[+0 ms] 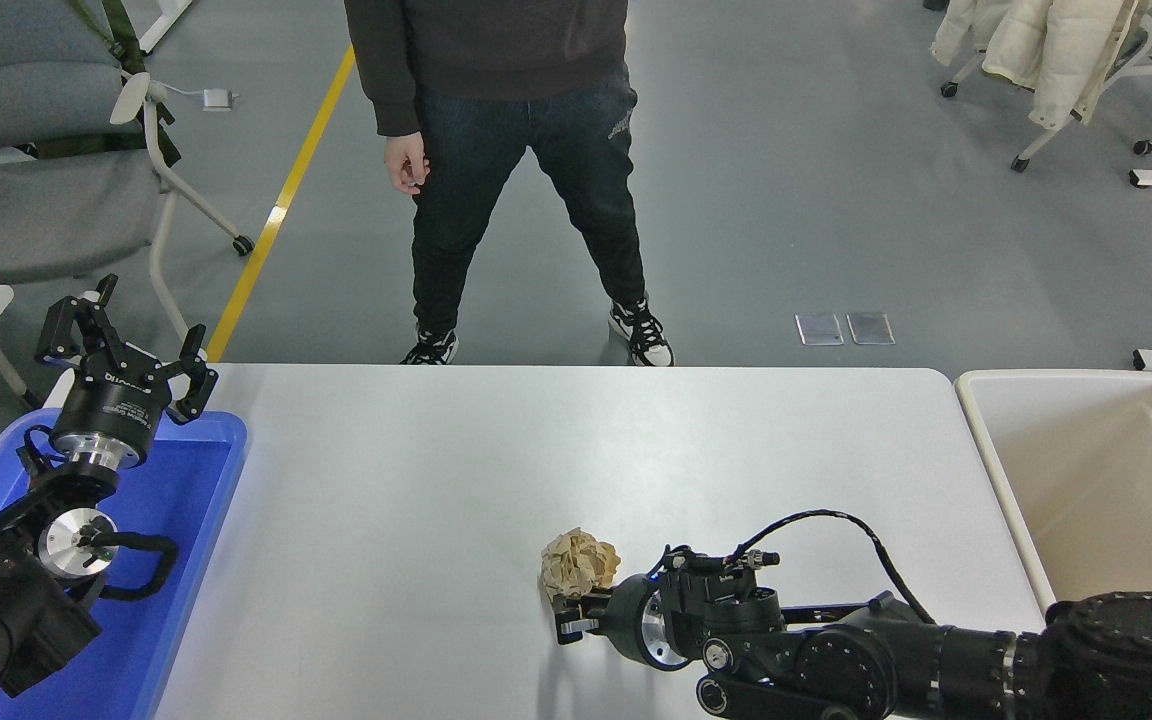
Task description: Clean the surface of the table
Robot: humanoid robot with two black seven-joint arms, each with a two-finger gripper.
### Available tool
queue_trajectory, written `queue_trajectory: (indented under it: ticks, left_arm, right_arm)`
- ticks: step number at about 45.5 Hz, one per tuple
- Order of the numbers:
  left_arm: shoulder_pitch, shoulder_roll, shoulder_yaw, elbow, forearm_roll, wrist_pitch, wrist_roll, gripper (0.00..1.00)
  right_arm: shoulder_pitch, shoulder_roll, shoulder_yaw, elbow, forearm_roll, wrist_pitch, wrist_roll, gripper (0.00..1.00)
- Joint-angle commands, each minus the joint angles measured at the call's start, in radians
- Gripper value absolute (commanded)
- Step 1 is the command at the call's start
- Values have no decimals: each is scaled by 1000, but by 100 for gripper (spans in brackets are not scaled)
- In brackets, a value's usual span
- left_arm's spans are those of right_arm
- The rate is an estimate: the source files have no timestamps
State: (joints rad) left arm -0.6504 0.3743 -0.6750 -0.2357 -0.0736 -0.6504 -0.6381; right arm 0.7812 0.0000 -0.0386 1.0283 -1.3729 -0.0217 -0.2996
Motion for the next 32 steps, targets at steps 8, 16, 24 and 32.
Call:
queue_trajectory:
  ticks: [8,16,24,32]
  left_arm:
    - [0,0,0,1,0,0,0,100]
    - [0,0,0,1,0,-2,0,100]
    - [0,0,0,1,0,-2,0,100]
    - [0,0,0,-1,0,-2,0,100]
  right_arm:
    - [10,0,8,1,8,2,0,0]
    - [27,0,23,18,60,2,0,0]
    - [87,0,63,71,146,5,-1,0]
    - [162,0,101,131,232,16,-9,0]
